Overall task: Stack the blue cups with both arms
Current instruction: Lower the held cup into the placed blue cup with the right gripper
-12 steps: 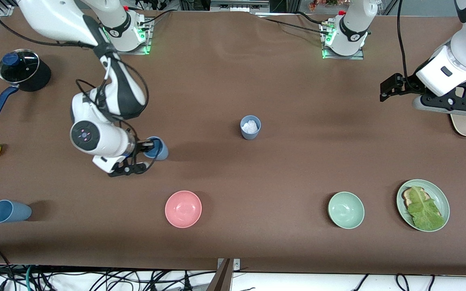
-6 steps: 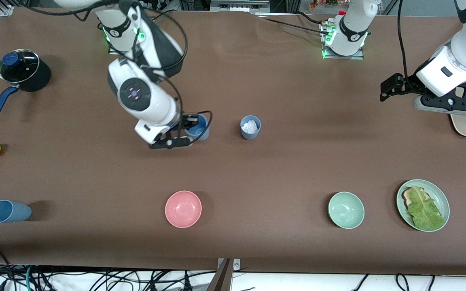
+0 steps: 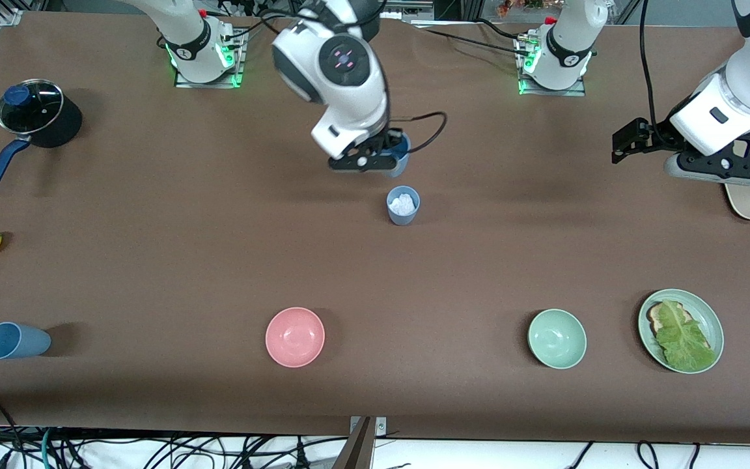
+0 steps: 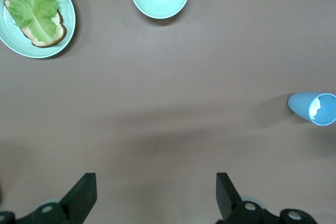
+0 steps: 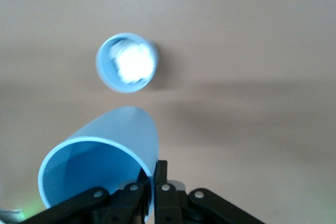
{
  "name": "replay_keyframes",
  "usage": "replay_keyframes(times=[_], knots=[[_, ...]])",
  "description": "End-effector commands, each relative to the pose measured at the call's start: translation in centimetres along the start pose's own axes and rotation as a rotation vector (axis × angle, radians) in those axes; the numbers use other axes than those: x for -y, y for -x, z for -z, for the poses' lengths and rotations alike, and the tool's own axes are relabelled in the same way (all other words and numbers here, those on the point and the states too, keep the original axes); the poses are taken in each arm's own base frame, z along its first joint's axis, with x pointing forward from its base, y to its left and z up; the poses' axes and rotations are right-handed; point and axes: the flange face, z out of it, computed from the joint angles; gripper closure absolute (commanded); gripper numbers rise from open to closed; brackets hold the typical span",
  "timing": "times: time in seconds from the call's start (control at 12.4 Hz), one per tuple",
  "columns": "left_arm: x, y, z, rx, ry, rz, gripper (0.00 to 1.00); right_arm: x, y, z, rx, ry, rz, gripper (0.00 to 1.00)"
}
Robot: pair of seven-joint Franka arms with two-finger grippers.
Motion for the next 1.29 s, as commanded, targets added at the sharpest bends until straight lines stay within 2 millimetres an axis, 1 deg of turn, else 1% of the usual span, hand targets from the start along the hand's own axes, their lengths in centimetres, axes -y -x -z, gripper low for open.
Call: replay_keyframes(times=[0.0,0.16,0.32,0.4,0.57,0.65,0.81,0.89,1.21], knots=[[0.4,0.1,0.5,0.007,-0.031,-0.019,0.0,2.5,0.8,0.6,-0.021,-0.011,-0.029,1.0],[0.5,0.1,0.5,0.007,-0.031,-0.016,0.0,2.5,0.5,-0.1,-0.023,-0.003,-0.038,1.0],[0.4,0.2,0.4,0.008,-0.031,-0.018,0.0,2.7,0.1,-1.9,-0.043,0.033,-0.022,1.0],[0.3,0.2,0.4,0.008,-0.031,-0.019,0.0,2.8,-0.2,-2.4,-0.051,0.031,-0.017,1.0],[0.4,0.2,0.4,0.008,-0.031,-0.018,0.0,2.6,-1.4,-2.9,-0.066,0.01,-0.023,1.0],[0.4,0.2,0.4,0.01,-0.031,-0.018,0.0,2.5,-1.8,-2.9,-0.072,0.006,-0.026,1.0],[0.4,0.2,0.4,0.011,-0.031,-0.019,0.0,2.5,-2.3,-3.7,-0.093,0.031,-0.014,1.0],[0.4,0.2,0.4,0.011,-0.031,-0.019,0.0,2.5,-2.5,-4.2,-0.093,0.038,-0.014,1.0],[0.4,0.2,0.4,0.011,-0.031,-0.019,0.0,2.6,-2.5,-4.9,-0.09,0.042,-0.015,1.0]])
